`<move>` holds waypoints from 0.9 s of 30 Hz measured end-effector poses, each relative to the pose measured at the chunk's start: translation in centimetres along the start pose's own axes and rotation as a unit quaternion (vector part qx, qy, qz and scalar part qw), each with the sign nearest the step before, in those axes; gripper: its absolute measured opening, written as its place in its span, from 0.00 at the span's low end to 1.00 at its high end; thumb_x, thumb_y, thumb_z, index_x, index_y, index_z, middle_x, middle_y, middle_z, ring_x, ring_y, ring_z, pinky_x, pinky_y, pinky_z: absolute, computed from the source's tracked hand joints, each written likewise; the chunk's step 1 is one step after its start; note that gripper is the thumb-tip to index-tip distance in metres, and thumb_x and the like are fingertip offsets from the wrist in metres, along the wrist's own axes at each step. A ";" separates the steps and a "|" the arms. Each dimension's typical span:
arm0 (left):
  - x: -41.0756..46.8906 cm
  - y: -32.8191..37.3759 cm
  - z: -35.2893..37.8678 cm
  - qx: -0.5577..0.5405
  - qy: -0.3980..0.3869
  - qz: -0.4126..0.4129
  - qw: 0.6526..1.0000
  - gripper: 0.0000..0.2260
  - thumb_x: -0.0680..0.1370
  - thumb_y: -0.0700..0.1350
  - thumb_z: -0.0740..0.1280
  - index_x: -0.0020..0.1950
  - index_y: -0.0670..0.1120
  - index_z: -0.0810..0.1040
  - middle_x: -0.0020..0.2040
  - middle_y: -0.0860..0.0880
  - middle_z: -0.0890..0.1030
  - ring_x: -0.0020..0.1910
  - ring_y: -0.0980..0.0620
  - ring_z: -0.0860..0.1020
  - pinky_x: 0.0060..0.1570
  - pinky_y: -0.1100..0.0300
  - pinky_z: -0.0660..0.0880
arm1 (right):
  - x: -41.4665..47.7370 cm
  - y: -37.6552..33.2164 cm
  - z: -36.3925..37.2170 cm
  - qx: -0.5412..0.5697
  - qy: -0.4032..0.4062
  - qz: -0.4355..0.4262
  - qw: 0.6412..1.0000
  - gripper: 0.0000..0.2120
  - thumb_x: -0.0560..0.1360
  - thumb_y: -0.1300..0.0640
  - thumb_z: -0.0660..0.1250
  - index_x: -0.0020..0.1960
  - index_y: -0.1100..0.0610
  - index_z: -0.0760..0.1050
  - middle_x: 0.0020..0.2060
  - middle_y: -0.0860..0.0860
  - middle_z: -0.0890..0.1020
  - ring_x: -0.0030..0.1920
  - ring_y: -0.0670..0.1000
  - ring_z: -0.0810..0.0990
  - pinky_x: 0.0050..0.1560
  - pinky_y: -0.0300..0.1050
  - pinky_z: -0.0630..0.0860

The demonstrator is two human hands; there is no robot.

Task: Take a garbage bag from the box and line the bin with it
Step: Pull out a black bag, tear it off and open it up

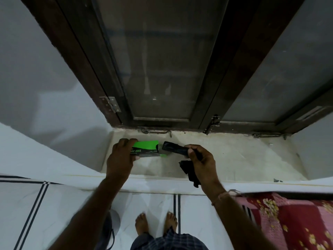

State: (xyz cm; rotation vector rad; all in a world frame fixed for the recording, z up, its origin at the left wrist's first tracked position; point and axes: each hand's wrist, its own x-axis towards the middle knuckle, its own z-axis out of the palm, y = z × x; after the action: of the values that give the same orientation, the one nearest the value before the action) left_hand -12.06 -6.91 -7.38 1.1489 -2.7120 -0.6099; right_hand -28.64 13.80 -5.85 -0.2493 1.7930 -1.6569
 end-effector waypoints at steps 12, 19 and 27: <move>-2.4 2.0 -0.8 -0.189 0.032 0.041 0.981 0.25 0.75 0.45 0.76 0.70 0.48 0.76 0.62 0.48 0.77 0.55 0.53 0.78 0.47 0.67 0.72 | -0.2 -1.5 2.8 -0.003 -0.094 -0.043 0.995 0.08 0.83 0.57 0.66 0.61 0.54 0.78 0.52 0.59 0.86 0.35 0.65 0.87 0.30 0.52 0.79; -3.0 1.4 -1.3 -0.225 0.045 -0.001 0.973 0.30 0.72 0.63 0.67 0.70 0.52 0.75 0.58 0.50 0.77 0.53 0.52 0.79 0.48 0.57 0.78 | -1.2 -2.4 2.8 0.029 0.001 -0.075 0.997 0.08 0.77 0.60 0.73 0.56 0.56 0.80 0.46 0.57 0.84 0.39 0.67 0.87 0.24 0.38 0.75; -3.5 2.7 -1.3 -0.250 0.057 0.019 0.966 0.27 0.73 0.59 0.71 0.69 0.50 0.76 0.58 0.50 0.78 0.54 0.53 0.79 0.50 0.57 0.79 | -1.4 -2.0 4.2 0.080 0.035 -0.060 0.994 0.12 0.77 0.60 0.74 0.59 0.52 0.80 0.45 0.58 0.87 0.34 0.64 0.87 0.23 0.38 0.74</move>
State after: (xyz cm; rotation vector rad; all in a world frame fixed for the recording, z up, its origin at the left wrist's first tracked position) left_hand -11.04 -3.09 -4.98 0.9585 -2.2806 -1.1022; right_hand -25.70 10.80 -3.39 -0.2329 1.7127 -1.9046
